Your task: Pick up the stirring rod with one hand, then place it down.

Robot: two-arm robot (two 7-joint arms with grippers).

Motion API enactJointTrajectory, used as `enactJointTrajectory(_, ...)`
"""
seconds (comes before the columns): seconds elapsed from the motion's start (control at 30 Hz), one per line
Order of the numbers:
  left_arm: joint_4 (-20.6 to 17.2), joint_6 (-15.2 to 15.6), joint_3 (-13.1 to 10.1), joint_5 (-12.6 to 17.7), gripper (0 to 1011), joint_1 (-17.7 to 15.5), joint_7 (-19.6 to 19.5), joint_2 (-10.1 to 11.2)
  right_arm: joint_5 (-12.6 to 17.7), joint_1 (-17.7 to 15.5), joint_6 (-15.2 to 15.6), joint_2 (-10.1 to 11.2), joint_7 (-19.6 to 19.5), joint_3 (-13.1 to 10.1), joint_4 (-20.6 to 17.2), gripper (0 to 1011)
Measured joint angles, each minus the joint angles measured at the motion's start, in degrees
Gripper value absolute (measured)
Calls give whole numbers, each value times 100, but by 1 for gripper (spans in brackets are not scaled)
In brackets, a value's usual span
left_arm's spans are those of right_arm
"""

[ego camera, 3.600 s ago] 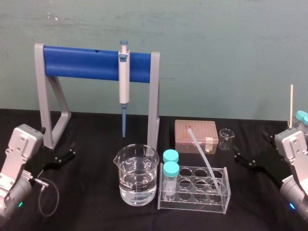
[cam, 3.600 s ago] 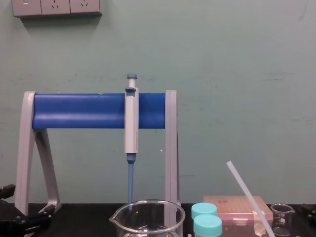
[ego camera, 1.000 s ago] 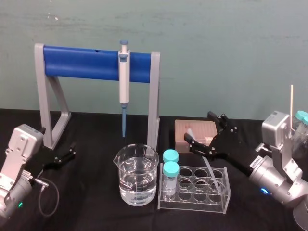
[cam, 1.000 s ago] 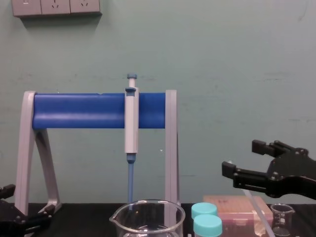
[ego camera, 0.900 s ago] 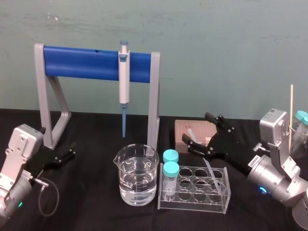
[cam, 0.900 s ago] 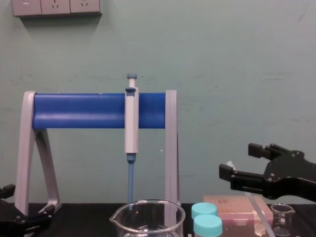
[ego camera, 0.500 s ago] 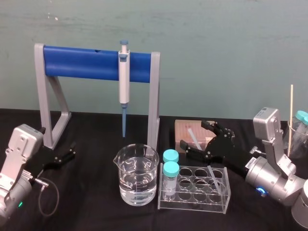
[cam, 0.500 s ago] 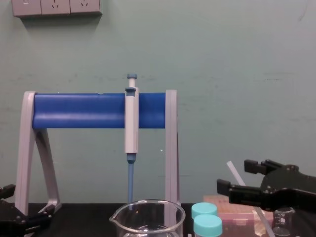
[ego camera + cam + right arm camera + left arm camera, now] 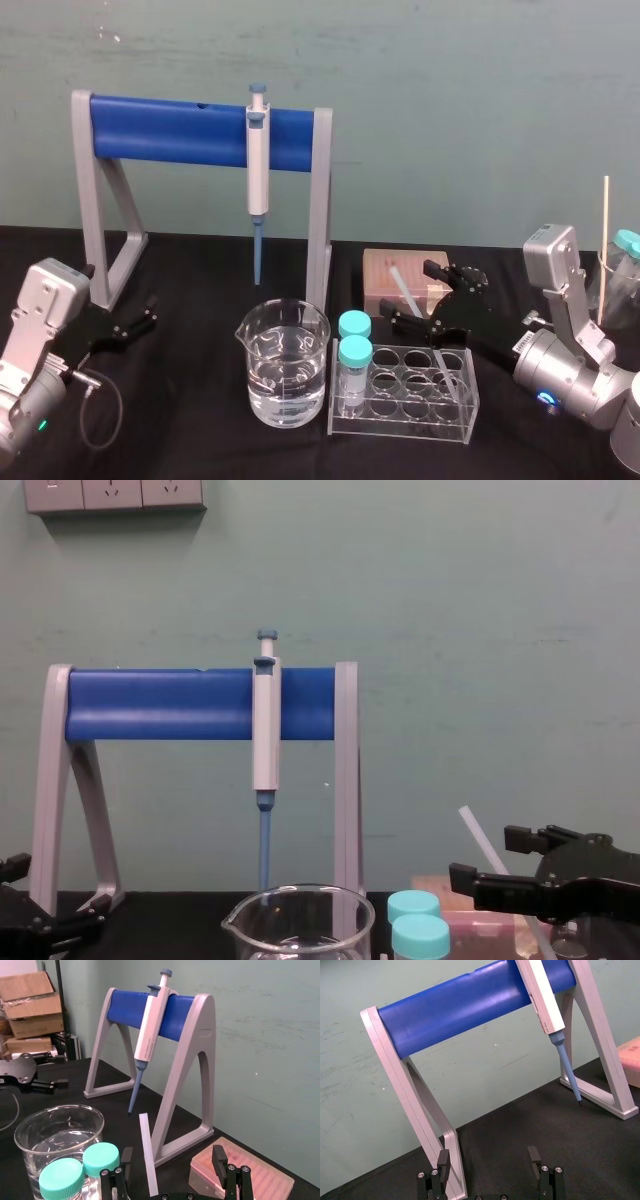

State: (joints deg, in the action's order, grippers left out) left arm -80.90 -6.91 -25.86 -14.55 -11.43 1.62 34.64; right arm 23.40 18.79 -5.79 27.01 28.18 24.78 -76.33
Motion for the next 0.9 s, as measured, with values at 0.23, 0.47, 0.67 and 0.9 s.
enactJointTrajectory(0.23, 0, 0, 0, 0, 1000, 0, 0, 0, 5, 2, -1, 2, 0, 8, -2, 1003)
enactJointTrajectory(0.47, 0, 0, 0, 0, 1000, 0, 0, 0, 11, 4, -7, 4, 0, 16, -5, 1003)
enactJointTrajectory(0.67, 0, 0, 0, 0, 1000, 0, 0, 0, 14, 7, -10, 7, 0, 21, -5, 929)
enactJointTrajectory(0.9, 0, 0, 0, 0, 1000, 0, 0, 0, 17, 10, -15, 9, 0, 24, -5, 735)
